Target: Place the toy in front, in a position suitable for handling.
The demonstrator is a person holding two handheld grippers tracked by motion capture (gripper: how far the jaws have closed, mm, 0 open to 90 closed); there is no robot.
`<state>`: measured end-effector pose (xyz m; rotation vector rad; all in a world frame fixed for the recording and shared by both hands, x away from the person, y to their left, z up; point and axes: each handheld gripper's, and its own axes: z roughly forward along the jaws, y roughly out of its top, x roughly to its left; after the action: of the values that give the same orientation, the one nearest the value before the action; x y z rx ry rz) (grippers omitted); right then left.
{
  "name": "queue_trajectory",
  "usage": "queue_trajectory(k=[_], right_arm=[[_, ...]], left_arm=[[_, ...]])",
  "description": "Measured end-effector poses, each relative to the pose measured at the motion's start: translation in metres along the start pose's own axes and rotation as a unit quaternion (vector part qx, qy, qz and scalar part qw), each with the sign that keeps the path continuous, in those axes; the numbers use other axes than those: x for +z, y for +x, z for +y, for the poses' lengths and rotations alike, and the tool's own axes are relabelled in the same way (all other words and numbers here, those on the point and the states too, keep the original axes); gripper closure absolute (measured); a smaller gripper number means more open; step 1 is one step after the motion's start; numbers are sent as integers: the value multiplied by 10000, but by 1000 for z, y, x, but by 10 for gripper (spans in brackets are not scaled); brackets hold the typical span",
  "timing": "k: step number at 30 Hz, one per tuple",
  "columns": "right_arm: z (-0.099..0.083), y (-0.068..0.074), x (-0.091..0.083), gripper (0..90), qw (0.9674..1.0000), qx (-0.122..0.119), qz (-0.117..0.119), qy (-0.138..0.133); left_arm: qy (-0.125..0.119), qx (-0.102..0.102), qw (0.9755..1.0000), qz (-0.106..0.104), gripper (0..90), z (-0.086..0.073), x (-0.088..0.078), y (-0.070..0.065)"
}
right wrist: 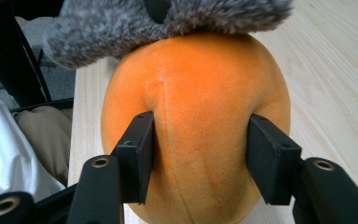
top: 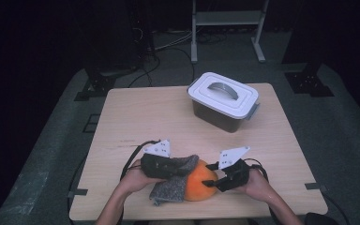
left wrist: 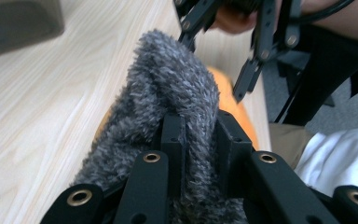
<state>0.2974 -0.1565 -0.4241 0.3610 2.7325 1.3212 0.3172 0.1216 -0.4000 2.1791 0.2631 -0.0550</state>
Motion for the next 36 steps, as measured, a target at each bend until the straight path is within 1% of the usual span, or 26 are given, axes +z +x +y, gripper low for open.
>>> queue_trajectory(k=[2, 4, 6, 8, 10, 12, 14, 16, 17, 18, 20, 21, 22, 23, 24, 25, 26, 27, 30, 32, 34, 36], right_arm=[[-1, -3, -1, 458, 10000, 31, 8, 32], [-1, -7, -2, 449, 9999, 139, 46, 10], [0, -7, -3, 383, 9998, 201, 32, -41], [1, -7, -4, 315, 9995, 294, 53, -97], [-1, -8, -5, 277, 9993, 356, 40, -84], [-4, -11, -5, 266, 9988, 489, 81, -28], [-6, -11, -5, 273, 9983, 569, 117, 3], [-6, -10, -4, 366, 9985, 525, 135, 47], [-5, -9, -4, 419, 9990, 425, 94, 58], [-4, -8, -4, 450, 9993, 358, 56, 62], [1, -5, -4, 475, 9999, 123, -57, 51], [3, -4, -4, 481, 9999, 54, -100, 18], [5, -3, -4, 484, 9999, -41, -106, -44], [7, -3, -3, 484, 9999, -79, -109, -45], [7, -2, -2, 484, 9999, -69, -127, -14], [6, -3, -1, 483, 9999, -41, -132, -26], [5, -4, -1, 473, 9999, 40, -114, -35], [3, -6, -1, 452, 9999, 93, -102, -30], [0, -12, -4, 359, 9990, 408, -11, -185], [-3, -15, -6, 266, 9983, 560, -63, -144], [-8, -18, -4, 253, 9974, 720, 29, -47], [-11, -18, -2, 255, 9966, 822, 93, -45]], left_arm=[[118, -54, 9999, 25, 761, -4, 0, 3], [131, -202, 9997, -86, 760, -10, -1, 7], [170, -316, 9992, -159, 757, -13, -2, 9], [213, -317, 9991, -167, 756, -14, -3, 9], [256, -277, 9992, -158, 757, -13, -4, 9], [230, -278, 9992, -156, 757, -12, -3, 8], [192, -245, 9994, -173, 757, -11, -4, 7], [145, -200, 9996, -163, 758, -7, -4, 5], [101, -171, 9997, -136, 759, -5, -4, 4], [52, -111, 9999, -103, 759, -2, -5, 2], [-105, -19, 9999, -107, 759, 4, -7, -2], [-210, 7, 9997, -110, 758, 6, -8, -3], [-270, -29, 9996, -111, 758, 7, -7, -3], [-202, -41, 9998, -57, 758, 7, -6, -2], [-146, -85, 9999, -9, 758, 5, -4, 0], [-71, -142, 9999, 18, 759, 1, -3, 2], [-9, -161, 9999, 52, 762, -2, -2, 4], [17, -190, 9998, 90, 762, -4, -2, 5], [74, -279, 9995, 81, 762, -8, -5, 8], [79, -291, 9995, 67, 761, -11, -7, 9], [97, -307, 9995, 58, 760, -12, -8, 10], [90, -303, 9995, 51, 760, -12, -7, 9]])
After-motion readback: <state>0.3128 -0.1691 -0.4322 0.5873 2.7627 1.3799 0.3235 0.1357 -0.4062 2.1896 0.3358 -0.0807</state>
